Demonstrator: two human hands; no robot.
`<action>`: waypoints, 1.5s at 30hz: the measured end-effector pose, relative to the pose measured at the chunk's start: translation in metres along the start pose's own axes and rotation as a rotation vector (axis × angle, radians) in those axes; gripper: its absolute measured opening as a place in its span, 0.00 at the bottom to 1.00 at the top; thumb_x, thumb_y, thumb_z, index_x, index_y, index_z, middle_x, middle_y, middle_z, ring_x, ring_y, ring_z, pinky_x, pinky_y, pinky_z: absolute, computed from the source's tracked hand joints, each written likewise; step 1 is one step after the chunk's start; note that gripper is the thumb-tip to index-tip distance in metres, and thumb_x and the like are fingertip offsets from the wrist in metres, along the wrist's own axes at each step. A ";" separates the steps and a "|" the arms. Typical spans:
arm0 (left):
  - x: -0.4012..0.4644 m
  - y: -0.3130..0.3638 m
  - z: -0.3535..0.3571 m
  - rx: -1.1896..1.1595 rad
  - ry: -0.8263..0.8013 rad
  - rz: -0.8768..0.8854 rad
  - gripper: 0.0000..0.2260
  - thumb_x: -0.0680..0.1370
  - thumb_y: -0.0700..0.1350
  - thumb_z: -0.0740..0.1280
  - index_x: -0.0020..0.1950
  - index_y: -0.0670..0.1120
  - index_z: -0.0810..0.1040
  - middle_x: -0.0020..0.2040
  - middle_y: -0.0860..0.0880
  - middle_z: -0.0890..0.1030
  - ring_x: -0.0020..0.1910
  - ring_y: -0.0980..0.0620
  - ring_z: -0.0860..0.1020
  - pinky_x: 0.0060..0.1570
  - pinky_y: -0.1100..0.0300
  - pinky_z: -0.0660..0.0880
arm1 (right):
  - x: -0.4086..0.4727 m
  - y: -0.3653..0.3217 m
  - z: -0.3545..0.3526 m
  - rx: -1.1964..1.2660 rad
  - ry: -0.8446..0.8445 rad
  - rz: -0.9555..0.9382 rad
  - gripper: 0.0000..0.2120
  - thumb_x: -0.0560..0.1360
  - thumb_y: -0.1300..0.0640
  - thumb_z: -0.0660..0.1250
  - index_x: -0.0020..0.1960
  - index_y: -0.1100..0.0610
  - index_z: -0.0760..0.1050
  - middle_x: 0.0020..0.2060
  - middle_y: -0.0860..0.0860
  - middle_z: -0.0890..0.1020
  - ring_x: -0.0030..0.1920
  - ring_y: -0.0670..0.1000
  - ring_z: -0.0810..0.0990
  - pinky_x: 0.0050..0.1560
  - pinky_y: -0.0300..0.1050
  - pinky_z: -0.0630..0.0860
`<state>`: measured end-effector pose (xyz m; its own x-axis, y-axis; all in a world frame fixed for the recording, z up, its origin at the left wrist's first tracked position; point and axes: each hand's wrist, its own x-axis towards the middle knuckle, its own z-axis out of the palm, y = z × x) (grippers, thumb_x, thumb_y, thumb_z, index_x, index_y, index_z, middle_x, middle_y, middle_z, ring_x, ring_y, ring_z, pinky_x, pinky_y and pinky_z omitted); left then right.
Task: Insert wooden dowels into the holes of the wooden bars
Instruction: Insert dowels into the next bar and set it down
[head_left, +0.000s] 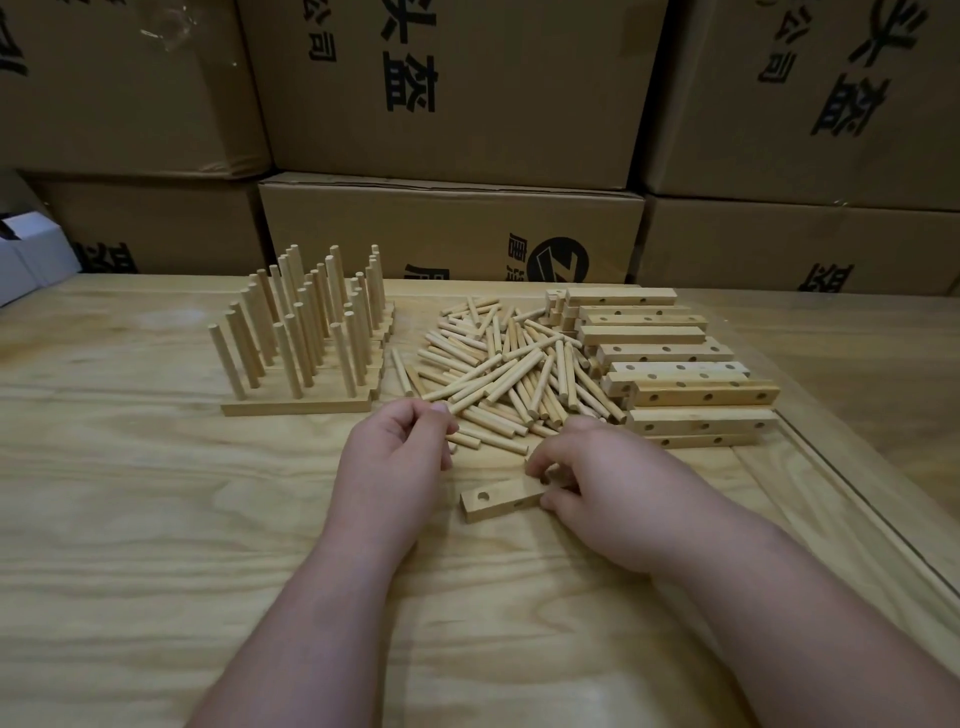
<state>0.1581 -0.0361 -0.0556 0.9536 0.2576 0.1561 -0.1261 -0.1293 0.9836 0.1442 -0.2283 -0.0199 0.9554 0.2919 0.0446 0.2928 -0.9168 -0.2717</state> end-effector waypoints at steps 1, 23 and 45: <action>-0.001 0.001 0.000 -0.042 0.010 0.011 0.12 0.81 0.47 0.65 0.38 0.50 0.81 0.28 0.53 0.76 0.26 0.57 0.71 0.33 0.57 0.69 | 0.000 0.001 0.000 0.023 0.007 -0.005 0.10 0.77 0.47 0.67 0.58 0.41 0.77 0.49 0.40 0.72 0.50 0.44 0.75 0.52 0.46 0.77; 0.001 0.008 0.002 -0.600 -0.150 -0.229 0.12 0.78 0.50 0.68 0.56 0.46 0.84 0.51 0.44 0.87 0.44 0.49 0.84 0.46 0.55 0.79 | -0.003 0.031 -0.030 0.247 -0.067 0.144 0.06 0.71 0.43 0.75 0.46 0.39 0.80 0.39 0.34 0.80 0.37 0.36 0.78 0.32 0.35 0.71; 0.000 0.009 0.002 -0.563 -0.182 -0.296 0.21 0.84 0.57 0.58 0.54 0.44 0.84 0.31 0.49 0.73 0.25 0.52 0.67 0.25 0.61 0.66 | 0.007 0.025 -0.004 0.005 0.026 0.075 0.02 0.78 0.46 0.66 0.49 0.42 0.77 0.48 0.40 0.71 0.54 0.45 0.72 0.57 0.46 0.74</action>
<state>0.1571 -0.0393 -0.0473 0.9947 0.0330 -0.0978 0.0721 0.4555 0.8873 0.1580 -0.2506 -0.0223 0.9754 0.2151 0.0484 0.2200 -0.9346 -0.2796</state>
